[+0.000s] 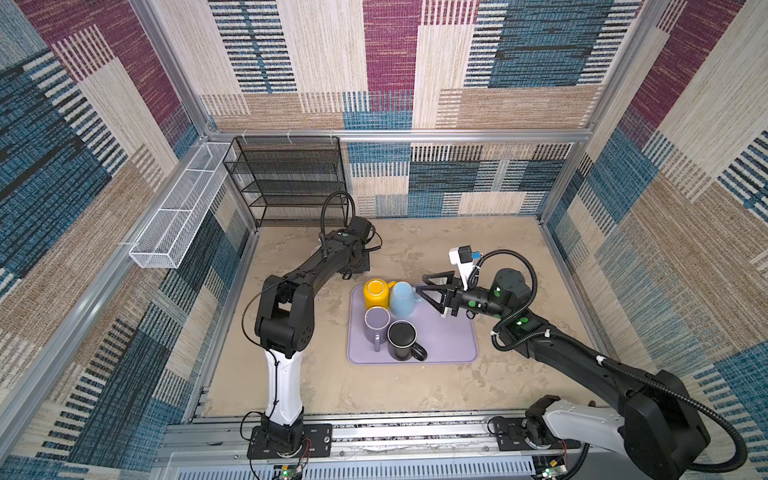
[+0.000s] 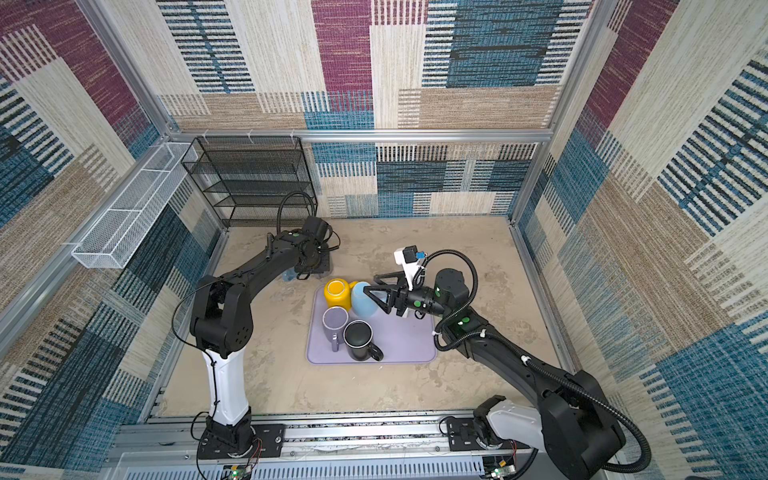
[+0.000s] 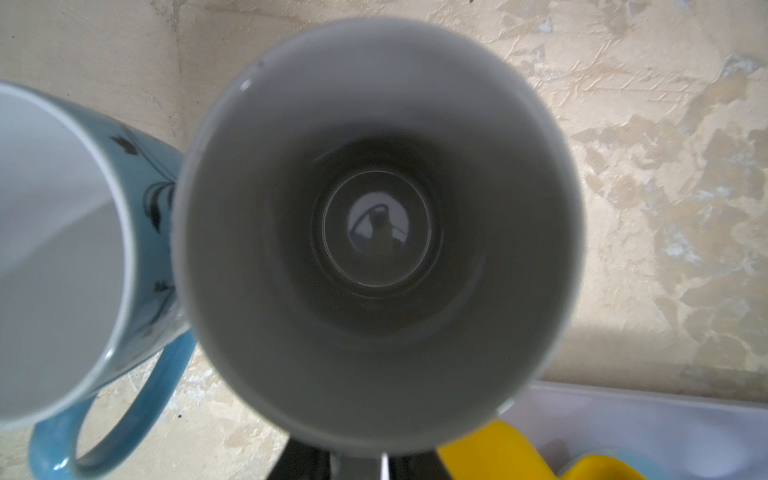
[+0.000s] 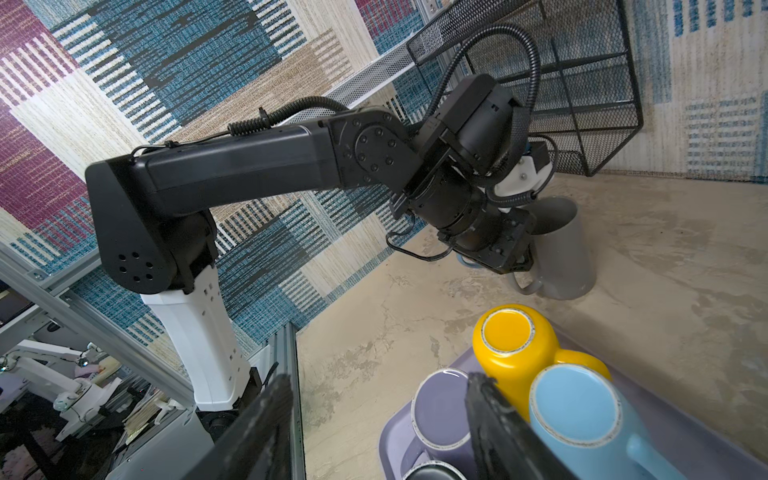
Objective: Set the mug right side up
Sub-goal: 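Lower the upright grey mug beside the blue dotted mug with the left gripper, then open the left gripper off the grey mug while the right gripper moves toward the tray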
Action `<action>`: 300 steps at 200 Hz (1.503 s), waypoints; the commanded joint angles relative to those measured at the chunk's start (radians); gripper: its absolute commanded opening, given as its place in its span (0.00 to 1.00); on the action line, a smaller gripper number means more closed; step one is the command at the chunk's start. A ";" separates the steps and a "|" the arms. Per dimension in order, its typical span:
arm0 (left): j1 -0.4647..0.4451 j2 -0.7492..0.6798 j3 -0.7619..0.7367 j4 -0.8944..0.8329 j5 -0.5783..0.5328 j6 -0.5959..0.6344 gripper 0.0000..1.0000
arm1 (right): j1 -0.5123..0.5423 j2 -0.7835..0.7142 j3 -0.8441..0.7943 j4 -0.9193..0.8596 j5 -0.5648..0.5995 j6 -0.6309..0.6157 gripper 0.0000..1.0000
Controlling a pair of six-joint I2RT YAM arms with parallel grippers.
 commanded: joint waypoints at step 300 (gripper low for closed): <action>-0.001 -0.674 -0.592 0.344 0.410 0.071 0.42 | -0.024 -0.071 0.041 -0.360 0.244 -0.113 0.78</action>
